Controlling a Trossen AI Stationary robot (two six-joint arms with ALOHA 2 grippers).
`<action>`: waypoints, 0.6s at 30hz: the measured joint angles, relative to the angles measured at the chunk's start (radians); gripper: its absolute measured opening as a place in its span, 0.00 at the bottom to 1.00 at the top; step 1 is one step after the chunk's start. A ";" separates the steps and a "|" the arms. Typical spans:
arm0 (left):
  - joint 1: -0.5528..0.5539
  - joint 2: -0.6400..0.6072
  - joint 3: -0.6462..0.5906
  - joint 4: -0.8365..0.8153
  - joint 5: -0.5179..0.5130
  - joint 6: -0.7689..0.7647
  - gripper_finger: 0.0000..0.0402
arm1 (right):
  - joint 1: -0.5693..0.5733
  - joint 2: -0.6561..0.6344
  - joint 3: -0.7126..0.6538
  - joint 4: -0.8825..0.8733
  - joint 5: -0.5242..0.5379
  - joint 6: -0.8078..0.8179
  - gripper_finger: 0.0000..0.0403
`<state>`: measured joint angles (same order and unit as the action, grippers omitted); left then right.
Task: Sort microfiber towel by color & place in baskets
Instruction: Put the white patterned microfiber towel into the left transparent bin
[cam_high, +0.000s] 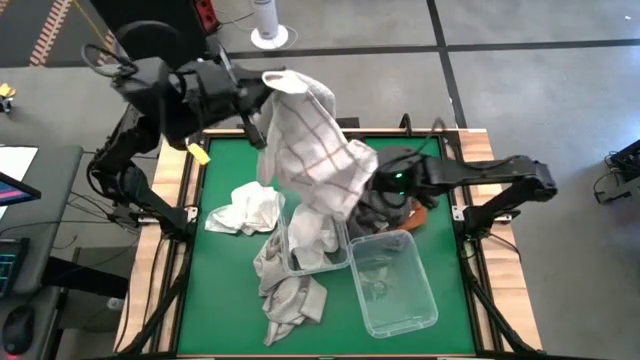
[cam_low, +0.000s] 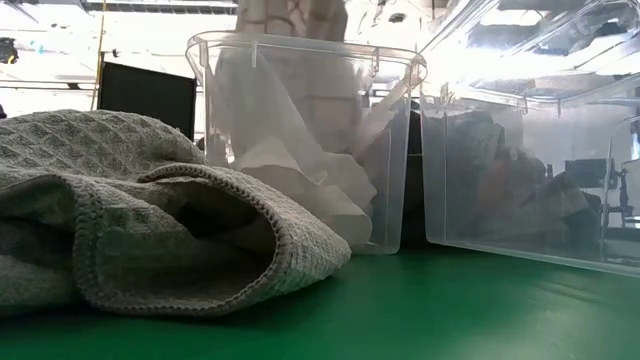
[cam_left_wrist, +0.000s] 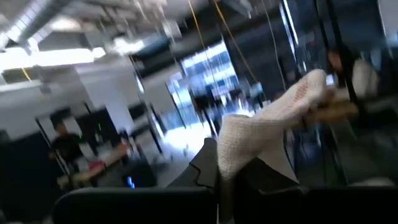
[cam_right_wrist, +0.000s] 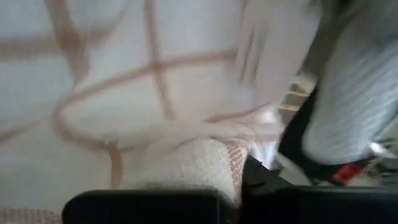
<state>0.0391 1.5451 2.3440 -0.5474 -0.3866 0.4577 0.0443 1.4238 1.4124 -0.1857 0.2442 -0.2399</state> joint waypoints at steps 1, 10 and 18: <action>0.002 0.002 -0.004 -0.025 0.000 -0.012 0.03 | 0.004 -0.017 0.000 -0.011 -0.014 0.003 0.07; 0.012 0.030 -0.123 -0.184 0.016 -0.054 0.03 | 0.049 -0.155 0.000 0.008 -0.048 -0.038 0.05; 0.012 0.000 -0.129 -0.210 -0.066 -0.121 0.03 | 0.044 -0.195 0.000 -0.037 -0.047 -0.011 0.05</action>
<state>0.0513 1.5455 2.2154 -0.7574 -0.4522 0.3364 0.0879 1.2285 1.4124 -0.2227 0.1972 -0.2513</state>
